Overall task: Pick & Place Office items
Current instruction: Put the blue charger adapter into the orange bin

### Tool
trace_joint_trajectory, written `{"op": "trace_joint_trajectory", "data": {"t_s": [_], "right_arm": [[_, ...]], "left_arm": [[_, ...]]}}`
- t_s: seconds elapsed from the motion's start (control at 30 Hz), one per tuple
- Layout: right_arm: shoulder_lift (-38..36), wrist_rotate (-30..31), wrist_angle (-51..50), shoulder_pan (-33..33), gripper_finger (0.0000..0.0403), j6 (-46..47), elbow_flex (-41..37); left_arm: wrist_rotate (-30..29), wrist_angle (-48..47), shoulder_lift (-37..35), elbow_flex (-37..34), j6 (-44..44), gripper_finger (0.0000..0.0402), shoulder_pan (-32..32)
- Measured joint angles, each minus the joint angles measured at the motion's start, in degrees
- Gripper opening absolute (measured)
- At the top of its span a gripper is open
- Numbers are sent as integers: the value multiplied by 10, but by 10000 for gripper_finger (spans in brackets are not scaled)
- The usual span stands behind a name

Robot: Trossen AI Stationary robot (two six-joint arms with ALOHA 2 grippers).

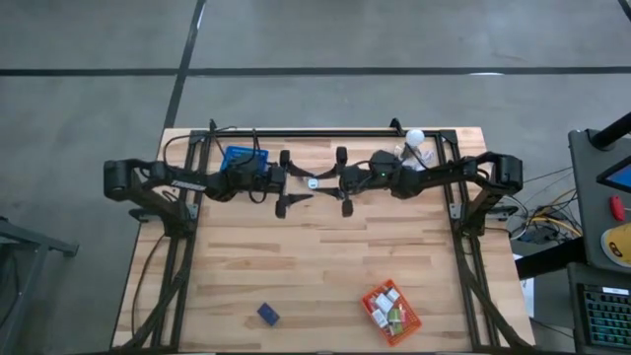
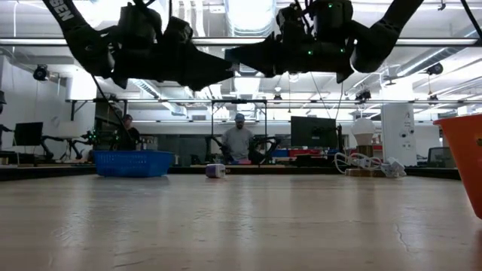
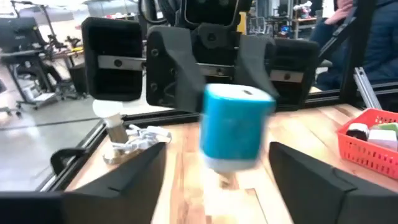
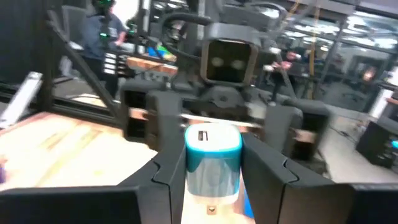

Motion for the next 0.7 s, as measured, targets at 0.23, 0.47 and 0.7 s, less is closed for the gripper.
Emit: {"op": "trace_joint_trajectory", "data": {"t_s": [0.23,0.47,0.7], "right_arm": [[-1,9,-13,15,114,17,-6],[-2,28,-71,57,114,35,-10],[-13,105,-141,126,114,39,-11]], "left_arm": [[-2,2,-33,-51,-25,322,-19],[-24,-1,-36,-98,-31,309,-38],[-28,-2,-36,-131,-39,309,-40]]}}
